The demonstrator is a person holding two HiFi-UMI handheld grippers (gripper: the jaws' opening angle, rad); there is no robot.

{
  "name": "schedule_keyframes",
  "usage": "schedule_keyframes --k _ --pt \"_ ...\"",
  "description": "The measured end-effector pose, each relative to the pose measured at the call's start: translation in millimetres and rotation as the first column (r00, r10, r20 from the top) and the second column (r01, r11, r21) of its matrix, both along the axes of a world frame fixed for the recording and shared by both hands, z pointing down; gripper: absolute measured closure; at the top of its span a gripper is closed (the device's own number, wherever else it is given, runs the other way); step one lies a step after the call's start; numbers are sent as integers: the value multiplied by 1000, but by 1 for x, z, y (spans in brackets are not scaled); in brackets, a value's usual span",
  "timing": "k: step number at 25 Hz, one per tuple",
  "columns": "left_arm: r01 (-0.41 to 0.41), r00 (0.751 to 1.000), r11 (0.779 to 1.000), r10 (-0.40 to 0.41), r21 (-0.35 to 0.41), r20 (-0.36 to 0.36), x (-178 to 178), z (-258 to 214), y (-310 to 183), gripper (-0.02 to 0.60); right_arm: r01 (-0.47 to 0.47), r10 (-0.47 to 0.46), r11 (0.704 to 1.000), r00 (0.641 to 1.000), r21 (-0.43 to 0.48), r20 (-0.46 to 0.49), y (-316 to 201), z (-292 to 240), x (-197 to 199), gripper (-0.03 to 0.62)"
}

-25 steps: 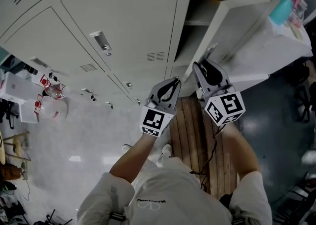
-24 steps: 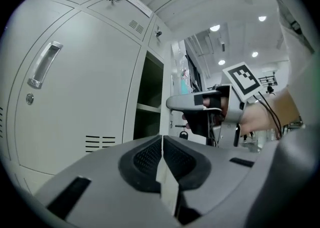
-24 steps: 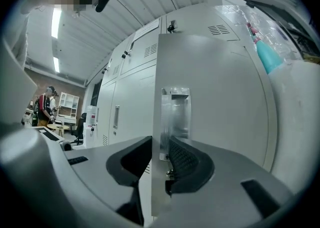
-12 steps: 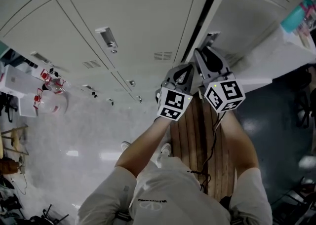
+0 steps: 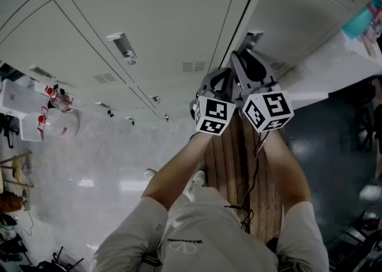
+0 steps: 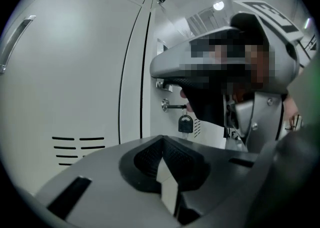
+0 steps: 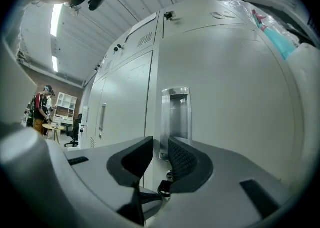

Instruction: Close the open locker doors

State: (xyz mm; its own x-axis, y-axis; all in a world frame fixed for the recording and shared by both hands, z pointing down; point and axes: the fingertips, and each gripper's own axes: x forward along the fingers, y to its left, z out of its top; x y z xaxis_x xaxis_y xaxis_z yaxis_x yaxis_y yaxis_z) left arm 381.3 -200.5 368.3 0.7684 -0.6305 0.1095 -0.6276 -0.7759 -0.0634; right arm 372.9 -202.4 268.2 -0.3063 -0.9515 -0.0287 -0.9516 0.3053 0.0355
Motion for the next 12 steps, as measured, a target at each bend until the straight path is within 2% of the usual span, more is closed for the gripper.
schedule_keyframes --k 12 --pt "40 999 999 -40 -15 -16 -5 6 -23 577 -3 3 1000 1000 23 -13 11 10 5 492"
